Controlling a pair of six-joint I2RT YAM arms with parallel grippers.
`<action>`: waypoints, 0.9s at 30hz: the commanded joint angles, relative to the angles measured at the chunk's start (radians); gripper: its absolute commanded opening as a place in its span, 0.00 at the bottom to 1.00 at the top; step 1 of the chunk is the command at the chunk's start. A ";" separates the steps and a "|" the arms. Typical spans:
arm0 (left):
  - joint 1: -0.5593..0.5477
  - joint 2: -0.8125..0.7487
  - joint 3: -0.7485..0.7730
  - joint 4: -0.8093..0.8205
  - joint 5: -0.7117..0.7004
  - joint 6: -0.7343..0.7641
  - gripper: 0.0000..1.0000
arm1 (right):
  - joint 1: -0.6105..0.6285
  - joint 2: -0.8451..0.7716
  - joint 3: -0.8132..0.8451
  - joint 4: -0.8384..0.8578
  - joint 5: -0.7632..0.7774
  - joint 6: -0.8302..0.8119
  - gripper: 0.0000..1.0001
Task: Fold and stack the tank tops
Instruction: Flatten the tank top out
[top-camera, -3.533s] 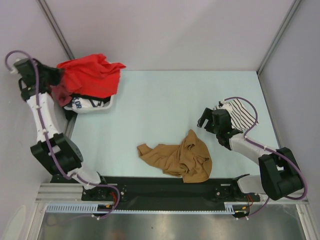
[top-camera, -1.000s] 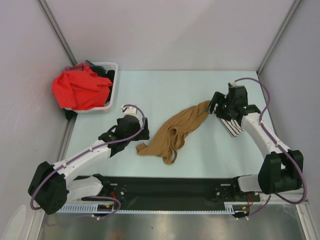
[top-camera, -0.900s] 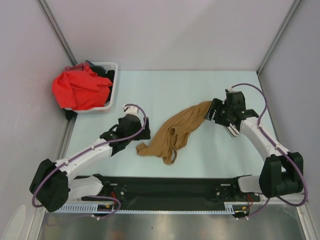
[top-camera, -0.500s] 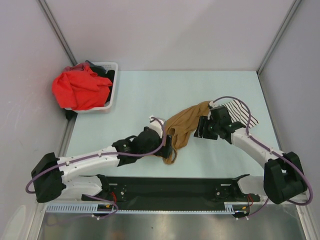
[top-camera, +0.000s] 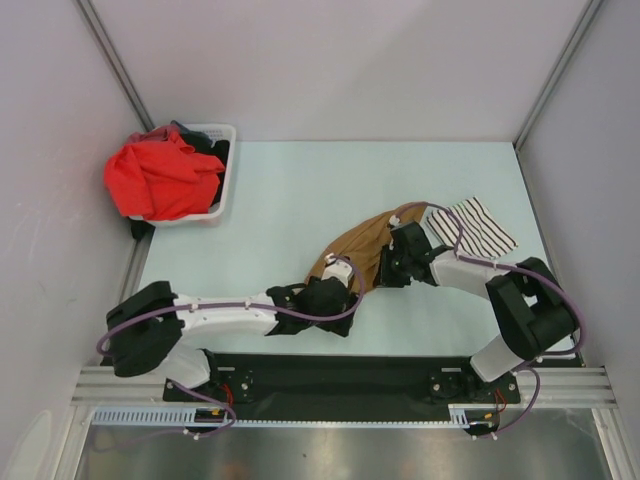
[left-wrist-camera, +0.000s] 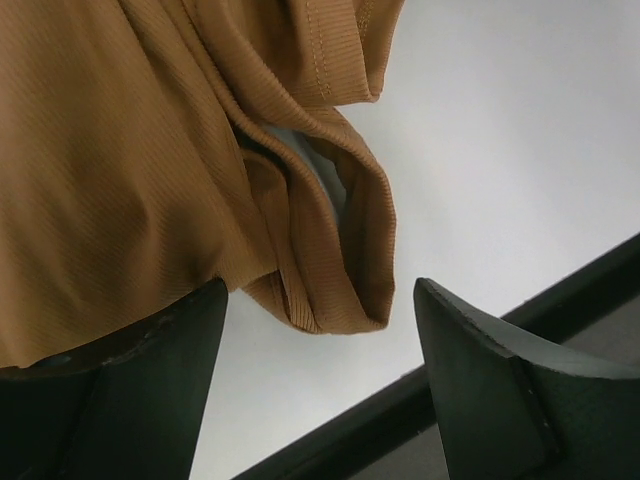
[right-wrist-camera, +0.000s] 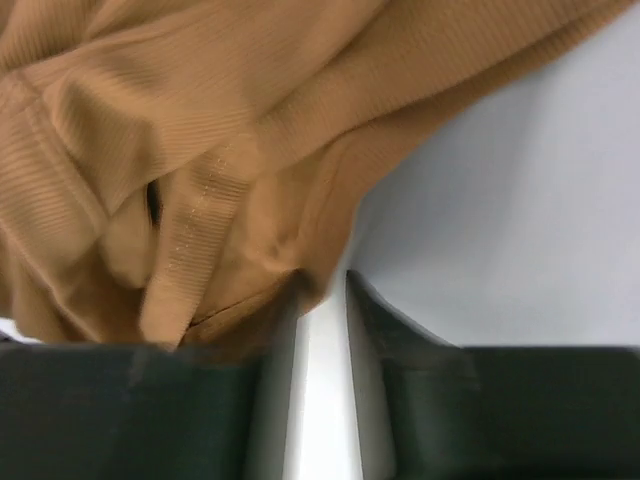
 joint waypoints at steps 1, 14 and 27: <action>-0.015 0.057 0.067 0.002 -0.028 -0.019 0.80 | 0.003 0.028 0.019 0.027 0.054 0.025 0.14; -0.057 0.227 0.256 -0.248 -0.204 -0.031 0.01 | -0.118 -0.180 -0.066 -0.113 0.179 0.008 0.00; 0.808 -0.447 -0.081 0.044 0.347 -0.096 0.07 | -0.270 -0.364 -0.162 -0.200 0.234 0.025 0.00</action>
